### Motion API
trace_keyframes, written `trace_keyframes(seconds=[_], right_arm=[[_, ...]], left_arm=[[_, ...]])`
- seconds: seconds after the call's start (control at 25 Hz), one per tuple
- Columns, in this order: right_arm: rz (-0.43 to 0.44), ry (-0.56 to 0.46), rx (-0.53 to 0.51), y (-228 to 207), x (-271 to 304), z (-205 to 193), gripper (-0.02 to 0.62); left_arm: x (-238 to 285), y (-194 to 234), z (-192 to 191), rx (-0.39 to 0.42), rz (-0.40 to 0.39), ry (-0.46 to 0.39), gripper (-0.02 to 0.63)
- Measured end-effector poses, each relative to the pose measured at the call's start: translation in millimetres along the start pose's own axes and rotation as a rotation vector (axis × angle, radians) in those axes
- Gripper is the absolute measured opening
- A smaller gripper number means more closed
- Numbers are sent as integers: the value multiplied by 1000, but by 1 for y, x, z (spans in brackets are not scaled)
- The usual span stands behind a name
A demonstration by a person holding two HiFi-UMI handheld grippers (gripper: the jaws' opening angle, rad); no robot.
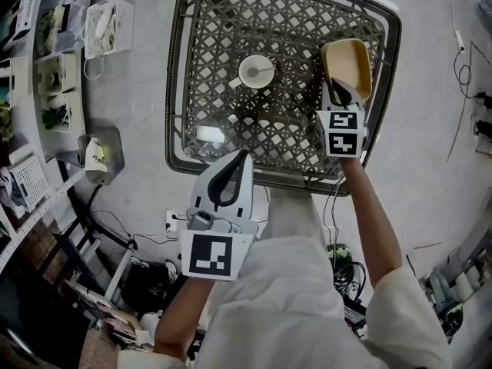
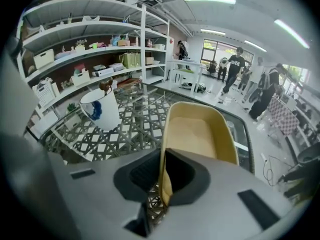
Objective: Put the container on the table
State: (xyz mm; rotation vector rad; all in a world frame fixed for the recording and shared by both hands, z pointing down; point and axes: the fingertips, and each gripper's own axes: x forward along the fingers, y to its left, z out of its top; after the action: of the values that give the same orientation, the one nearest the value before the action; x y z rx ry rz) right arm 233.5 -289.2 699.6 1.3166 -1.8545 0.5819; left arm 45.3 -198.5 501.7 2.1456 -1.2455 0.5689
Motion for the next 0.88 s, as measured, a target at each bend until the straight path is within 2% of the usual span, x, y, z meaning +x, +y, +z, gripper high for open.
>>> trace_keyframes(seconds=[0.08, 0.16, 0.48, 0.72, 0.88], right_arm=[[11, 11, -13, 2, 8, -1, 49], [22, 15, -20, 4, 11, -1, 89], [20, -18, -2, 1, 1, 11, 92], [21, -75, 14, -2, -30, 29, 40], [37, -122, 21, 1, -60, 47, 29]], left_arm=[[5, 2, 0, 2, 3, 1, 25], [8, 3, 0, 4, 5, 4, 23], [7, -1, 11, 8, -2, -21, 24], [-4, -7, 26, 32, -9, -55, 24], [-16, -9, 38, 37, -7, -83, 23]])
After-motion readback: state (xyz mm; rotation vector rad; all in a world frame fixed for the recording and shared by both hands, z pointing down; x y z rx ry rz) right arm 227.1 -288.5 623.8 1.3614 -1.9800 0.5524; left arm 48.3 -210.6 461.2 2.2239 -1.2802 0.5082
